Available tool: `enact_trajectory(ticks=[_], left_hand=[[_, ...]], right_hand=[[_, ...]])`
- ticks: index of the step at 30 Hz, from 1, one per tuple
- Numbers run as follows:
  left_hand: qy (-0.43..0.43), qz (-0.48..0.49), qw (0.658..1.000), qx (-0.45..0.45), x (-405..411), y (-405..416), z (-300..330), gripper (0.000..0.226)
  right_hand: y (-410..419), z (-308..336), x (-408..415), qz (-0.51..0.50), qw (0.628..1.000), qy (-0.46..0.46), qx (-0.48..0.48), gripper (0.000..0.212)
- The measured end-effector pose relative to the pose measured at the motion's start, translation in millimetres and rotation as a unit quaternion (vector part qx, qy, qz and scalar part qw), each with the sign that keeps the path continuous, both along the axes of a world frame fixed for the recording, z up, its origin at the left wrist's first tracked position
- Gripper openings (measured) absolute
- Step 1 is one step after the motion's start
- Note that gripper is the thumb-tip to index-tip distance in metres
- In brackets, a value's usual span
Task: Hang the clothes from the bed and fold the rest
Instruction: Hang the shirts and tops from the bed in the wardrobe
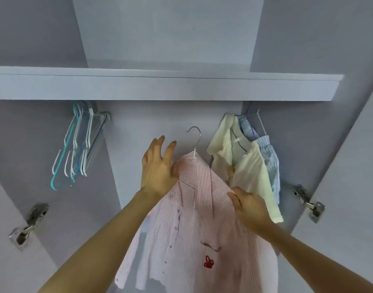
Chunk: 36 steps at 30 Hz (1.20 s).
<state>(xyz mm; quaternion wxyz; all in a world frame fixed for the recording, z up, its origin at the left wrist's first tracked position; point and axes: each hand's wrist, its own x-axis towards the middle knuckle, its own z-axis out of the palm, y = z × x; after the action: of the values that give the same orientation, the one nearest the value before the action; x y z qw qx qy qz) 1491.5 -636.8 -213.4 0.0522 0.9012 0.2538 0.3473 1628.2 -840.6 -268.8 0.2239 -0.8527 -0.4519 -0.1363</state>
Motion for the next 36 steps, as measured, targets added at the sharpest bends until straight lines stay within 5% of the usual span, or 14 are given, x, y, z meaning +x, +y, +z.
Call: enact_trajectory(ticks=[4, 10, 18, 30, 36], left_hand=[[-0.081, -0.008, 0.982, 0.169, 17, -16, 26, 0.051], [-0.093, 0.038, 0.945, 0.311, 49, -14, 78, 0.066], [-0.076, 0.103, 0.938, 0.321, 90, -1, 89, 0.081], [-0.087, 0.139, 0.927, 0.338, 97, 4, 83, 0.092], [-0.023, 0.122, 0.947, 0.297, 81, -8, 79, 0.088]], right_hand=[[6, 13, 16, -0.068, 0.997, -0.010, 0.030, 0.034], [45, 36, 54, -0.144, 0.986, -0.038, 0.069, 0.031], [81, 47, 115, -0.213, 0.968, -0.011, 0.130, 0.027], [86, 29, 145, -0.226, 0.973, 0.026, 0.050, 0.028], [51, 35, 132, -0.180, 0.982, 0.058, 0.018, 0.050]])
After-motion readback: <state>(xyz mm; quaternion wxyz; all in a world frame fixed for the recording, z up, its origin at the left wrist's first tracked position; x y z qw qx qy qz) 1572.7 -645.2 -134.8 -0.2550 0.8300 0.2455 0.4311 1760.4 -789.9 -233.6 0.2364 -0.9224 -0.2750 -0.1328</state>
